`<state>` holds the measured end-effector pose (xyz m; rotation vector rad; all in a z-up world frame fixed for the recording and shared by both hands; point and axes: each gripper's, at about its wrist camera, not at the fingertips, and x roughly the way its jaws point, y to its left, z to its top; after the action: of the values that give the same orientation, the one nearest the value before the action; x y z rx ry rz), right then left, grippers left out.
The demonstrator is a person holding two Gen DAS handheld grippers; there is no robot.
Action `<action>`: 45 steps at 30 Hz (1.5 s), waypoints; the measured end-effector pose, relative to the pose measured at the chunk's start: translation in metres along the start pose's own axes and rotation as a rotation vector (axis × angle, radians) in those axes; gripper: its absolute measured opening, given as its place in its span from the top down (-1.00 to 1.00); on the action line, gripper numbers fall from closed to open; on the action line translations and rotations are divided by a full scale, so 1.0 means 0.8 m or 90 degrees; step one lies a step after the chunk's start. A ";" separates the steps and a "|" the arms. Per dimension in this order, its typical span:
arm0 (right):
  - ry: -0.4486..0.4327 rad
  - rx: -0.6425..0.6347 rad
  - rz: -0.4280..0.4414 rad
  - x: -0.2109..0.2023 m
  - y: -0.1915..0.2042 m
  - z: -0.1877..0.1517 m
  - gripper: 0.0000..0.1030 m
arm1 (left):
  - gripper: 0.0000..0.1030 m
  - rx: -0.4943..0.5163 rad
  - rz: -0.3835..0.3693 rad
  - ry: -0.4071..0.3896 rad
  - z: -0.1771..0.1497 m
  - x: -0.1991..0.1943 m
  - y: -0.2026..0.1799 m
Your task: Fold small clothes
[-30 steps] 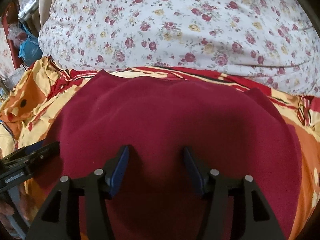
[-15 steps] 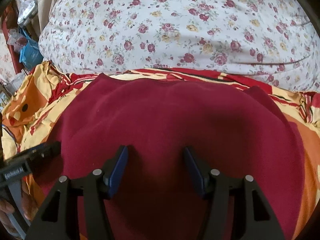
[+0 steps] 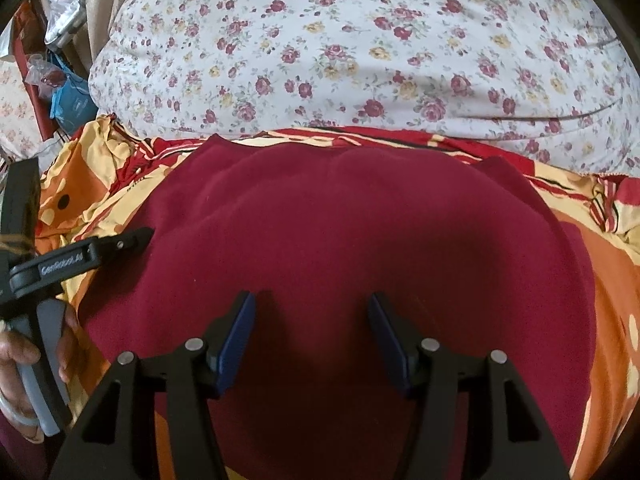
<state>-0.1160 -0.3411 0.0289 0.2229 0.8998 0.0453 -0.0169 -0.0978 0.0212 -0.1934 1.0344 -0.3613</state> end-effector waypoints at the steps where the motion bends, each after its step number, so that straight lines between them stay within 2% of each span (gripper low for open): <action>1: 0.000 -0.004 -0.001 -0.001 0.001 -0.001 -0.20 | -0.34 -0.001 -0.001 0.000 0.001 0.001 0.000; 14: -0.006 0.027 0.022 -0.004 -0.001 0.003 -0.25 | -0.34 0.001 0.000 0.001 0.002 0.005 -0.004; 18: -0.008 0.008 0.027 -0.001 0.008 0.010 -0.06 | -0.34 -0.001 -0.011 0.008 0.005 0.008 -0.003; 25: 0.000 0.011 0.032 0.010 0.008 0.018 -0.05 | -0.33 -0.005 -0.049 0.037 0.017 0.017 0.001; 27: 0.001 0.011 0.034 0.011 0.008 0.019 -0.05 | -0.18 0.003 -0.059 0.042 0.018 0.018 -0.001; 29: 0.000 0.012 0.036 0.011 0.008 0.019 -0.05 | 0.31 0.008 -0.082 0.048 0.018 0.017 -0.003; 30: -0.001 0.014 0.039 0.010 0.007 0.019 -0.05 | 0.34 0.009 -0.087 0.049 0.018 0.016 -0.004; 32: -0.002 0.022 0.048 0.009 0.005 0.018 -0.05 | 0.68 0.011 -0.094 0.040 0.019 0.012 -0.005; 35: -0.002 0.035 0.058 0.006 0.001 0.018 -0.05 | 0.79 -0.002 -0.114 0.029 0.021 0.004 -0.004; 39: -0.010 0.035 0.059 -0.001 0.002 0.019 -0.05 | 0.82 -0.001 -0.127 0.015 0.022 -0.002 -0.007; 44: -0.021 -0.009 0.031 -0.004 0.014 0.024 -0.03 | 0.83 0.023 -0.142 -0.010 0.024 -0.016 -0.017; 45: -0.023 -0.019 0.028 -0.004 0.017 0.026 0.03 | 0.83 0.026 -0.143 -0.012 0.024 -0.017 -0.019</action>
<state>-0.1011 -0.3321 0.0463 0.2148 0.8583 0.0949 -0.0093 -0.1066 0.0465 -0.2773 0.9883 -0.5831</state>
